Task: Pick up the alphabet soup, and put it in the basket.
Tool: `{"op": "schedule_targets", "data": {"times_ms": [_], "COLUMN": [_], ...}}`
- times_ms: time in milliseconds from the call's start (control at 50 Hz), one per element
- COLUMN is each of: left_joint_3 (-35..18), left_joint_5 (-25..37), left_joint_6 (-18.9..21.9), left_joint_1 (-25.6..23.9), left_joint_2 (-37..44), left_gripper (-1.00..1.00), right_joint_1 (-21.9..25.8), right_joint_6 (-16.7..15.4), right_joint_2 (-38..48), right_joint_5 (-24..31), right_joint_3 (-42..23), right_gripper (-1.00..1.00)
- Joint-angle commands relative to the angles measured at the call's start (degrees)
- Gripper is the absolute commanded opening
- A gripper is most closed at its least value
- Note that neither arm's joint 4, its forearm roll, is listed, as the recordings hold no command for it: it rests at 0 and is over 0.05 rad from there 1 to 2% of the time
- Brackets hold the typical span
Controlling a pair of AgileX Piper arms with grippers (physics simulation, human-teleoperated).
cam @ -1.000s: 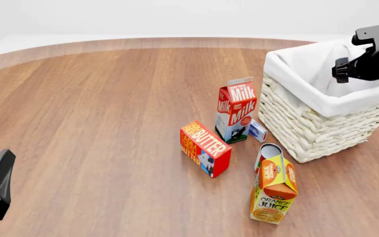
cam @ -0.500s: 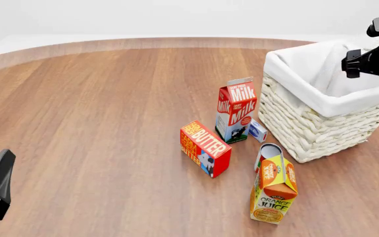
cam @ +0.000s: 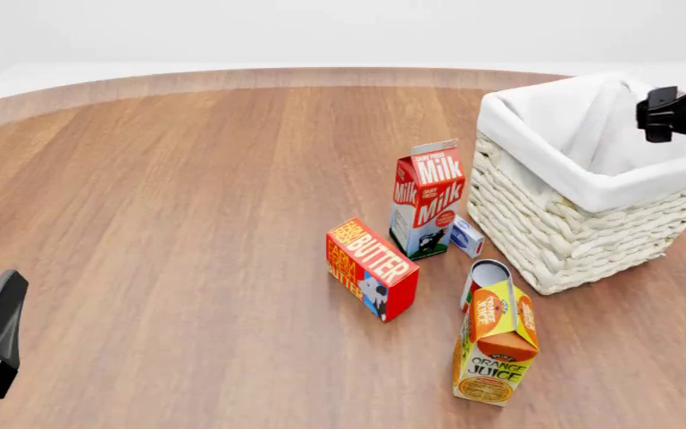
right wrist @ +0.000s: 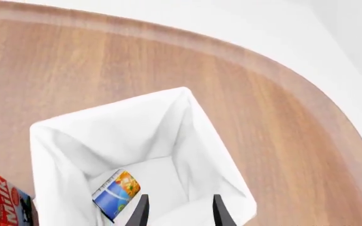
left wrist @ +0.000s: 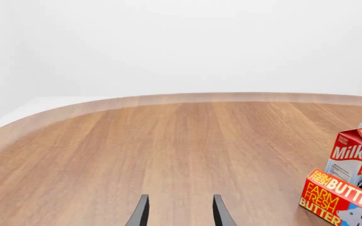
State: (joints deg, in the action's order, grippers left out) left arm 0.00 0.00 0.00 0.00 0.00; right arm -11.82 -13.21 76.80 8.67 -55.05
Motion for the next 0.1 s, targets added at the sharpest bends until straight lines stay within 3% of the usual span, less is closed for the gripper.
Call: {"op": "schedule_targets", "data": {"times_ms": [20,100], "left_joint_3": [0.0,0.0], "left_joint_5": [0.0,0.0], "left_joint_6": [0.0,0.0], "left_joint_1": [0.0,0.0], "left_joint_2": [0.0,0.0], "left_gripper": [1.0,1.0], "right_joint_1": [-0.3,-0.3], "right_joint_6": [0.4,0.5], "right_joint_2": [-2.6,-3.2], "right_joint_5": [-0.6,-0.6], "right_joint_3": [2.1,2.3], "right_gripper": [1.0,1.0]}}
